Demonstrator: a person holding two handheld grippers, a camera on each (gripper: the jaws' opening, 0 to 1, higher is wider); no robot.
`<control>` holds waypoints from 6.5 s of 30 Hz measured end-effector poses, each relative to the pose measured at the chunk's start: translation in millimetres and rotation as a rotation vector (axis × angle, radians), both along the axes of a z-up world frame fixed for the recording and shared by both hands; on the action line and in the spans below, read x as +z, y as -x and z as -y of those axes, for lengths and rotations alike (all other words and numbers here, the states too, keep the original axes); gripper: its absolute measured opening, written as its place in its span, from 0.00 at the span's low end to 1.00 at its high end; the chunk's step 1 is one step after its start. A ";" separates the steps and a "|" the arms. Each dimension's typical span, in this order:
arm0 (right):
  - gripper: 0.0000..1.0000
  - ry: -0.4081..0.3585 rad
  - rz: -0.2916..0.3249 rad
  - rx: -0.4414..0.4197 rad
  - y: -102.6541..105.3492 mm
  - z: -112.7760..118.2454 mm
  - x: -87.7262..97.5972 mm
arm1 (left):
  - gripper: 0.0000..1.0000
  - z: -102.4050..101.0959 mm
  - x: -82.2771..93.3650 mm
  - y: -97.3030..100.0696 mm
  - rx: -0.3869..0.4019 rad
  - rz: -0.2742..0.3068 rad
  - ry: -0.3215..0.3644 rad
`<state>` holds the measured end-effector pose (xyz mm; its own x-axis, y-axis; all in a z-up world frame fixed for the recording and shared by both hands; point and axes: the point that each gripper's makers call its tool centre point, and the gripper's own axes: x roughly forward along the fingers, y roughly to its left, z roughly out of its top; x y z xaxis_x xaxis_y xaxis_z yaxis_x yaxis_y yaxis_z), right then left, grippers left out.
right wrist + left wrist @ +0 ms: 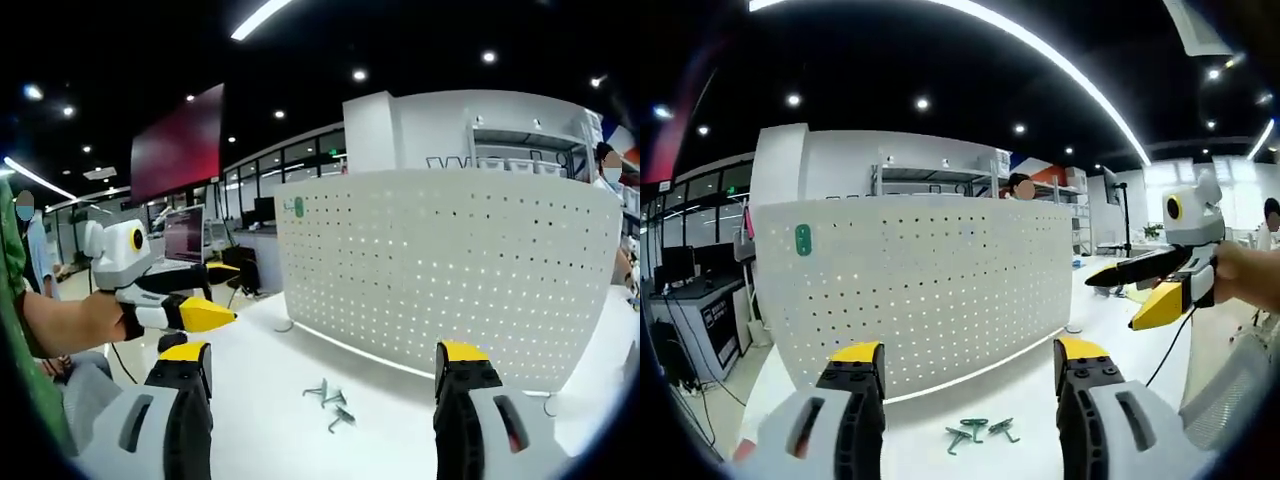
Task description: Insert the hook assembly into the mounting plate slot until the hook locks in place.
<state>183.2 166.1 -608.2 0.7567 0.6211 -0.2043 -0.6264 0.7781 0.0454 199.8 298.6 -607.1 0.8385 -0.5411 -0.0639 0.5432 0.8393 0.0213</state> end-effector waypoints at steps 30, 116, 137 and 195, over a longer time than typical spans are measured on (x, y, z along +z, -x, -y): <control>0.79 0.102 -0.095 0.053 -13.5 6.5 -61.3 | 0.67 17.6 -45.9 22.1 -0.051 -0.100 -0.029; 0.05 0.294 -0.274 0.268 -89.3 -29.9 -236.3 | 0.54 40.2 -82.3 36.5 -0.101 -0.218 -0.080; 0.05 0.289 -0.266 0.270 -87.3 -28.8 -235.0 | 0.52 43.7 -85.5 38.2 -0.116 -0.231 -0.085; 0.00 0.253 -0.274 0.269 -78.0 -19.3 -193.6 | 0.44 51.2 -89.0 35.2 -0.153 -0.203 -0.097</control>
<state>261.3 185.4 -801.8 0.4719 0.6931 -0.5449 -0.7994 0.5971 0.0672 164.6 247.4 -696.1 0.7123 -0.6435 -0.2801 0.6647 0.7467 -0.0252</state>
